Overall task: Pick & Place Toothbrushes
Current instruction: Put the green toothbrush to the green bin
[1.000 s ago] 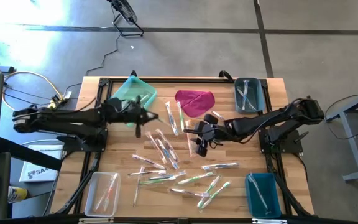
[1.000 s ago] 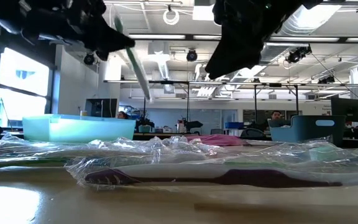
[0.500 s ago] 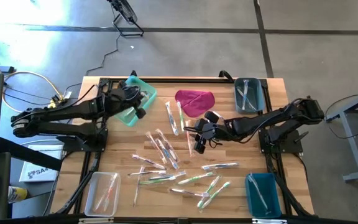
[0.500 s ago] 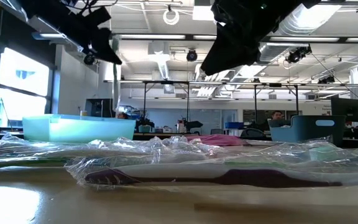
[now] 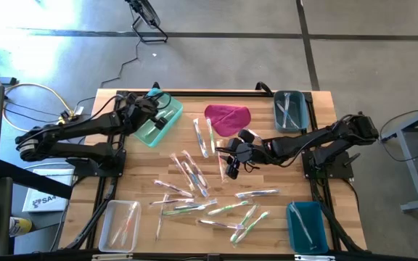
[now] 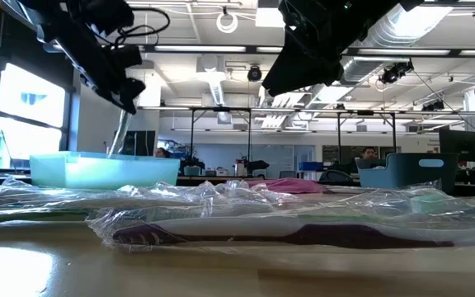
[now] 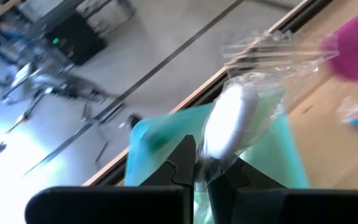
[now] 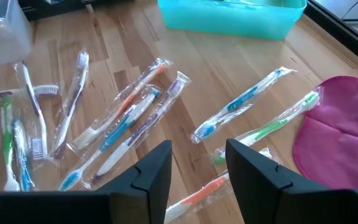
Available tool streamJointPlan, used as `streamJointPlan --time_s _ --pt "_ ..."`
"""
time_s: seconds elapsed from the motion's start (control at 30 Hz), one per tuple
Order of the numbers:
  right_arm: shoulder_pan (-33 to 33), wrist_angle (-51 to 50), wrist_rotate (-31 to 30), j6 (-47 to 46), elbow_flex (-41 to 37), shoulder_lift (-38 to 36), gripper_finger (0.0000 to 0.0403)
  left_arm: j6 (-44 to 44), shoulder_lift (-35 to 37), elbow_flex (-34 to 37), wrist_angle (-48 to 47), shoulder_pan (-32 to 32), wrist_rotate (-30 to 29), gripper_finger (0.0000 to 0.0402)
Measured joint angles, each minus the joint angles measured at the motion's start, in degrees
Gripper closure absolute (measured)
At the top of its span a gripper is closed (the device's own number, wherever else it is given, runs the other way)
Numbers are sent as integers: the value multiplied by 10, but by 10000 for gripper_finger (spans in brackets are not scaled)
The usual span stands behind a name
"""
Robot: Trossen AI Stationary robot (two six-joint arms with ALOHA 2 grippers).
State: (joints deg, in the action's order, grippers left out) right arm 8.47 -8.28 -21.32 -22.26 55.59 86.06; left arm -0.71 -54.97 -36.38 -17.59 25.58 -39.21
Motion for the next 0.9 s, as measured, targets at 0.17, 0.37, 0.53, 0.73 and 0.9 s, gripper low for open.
streamJointPlan --time_s 0.17,0.37,0.53,0.73,0.9 --pt "0 0 0 0 0 1 259 -28 -29 0 -28 20 -15 386" --pt "0 10 -1 0 0 16 259 -74 -70 0 -83 43 -15 386" --pt "-3 24 2 1 0 35 259 -88 -101 0 -101 54 -14 385" --pt "-8 22 5 1 -1 59 259 -88 -114 0 -90 56 -13 385" --pt "-8 18 14 0 0 62 259 -88 -113 0 -90 56 6 375"
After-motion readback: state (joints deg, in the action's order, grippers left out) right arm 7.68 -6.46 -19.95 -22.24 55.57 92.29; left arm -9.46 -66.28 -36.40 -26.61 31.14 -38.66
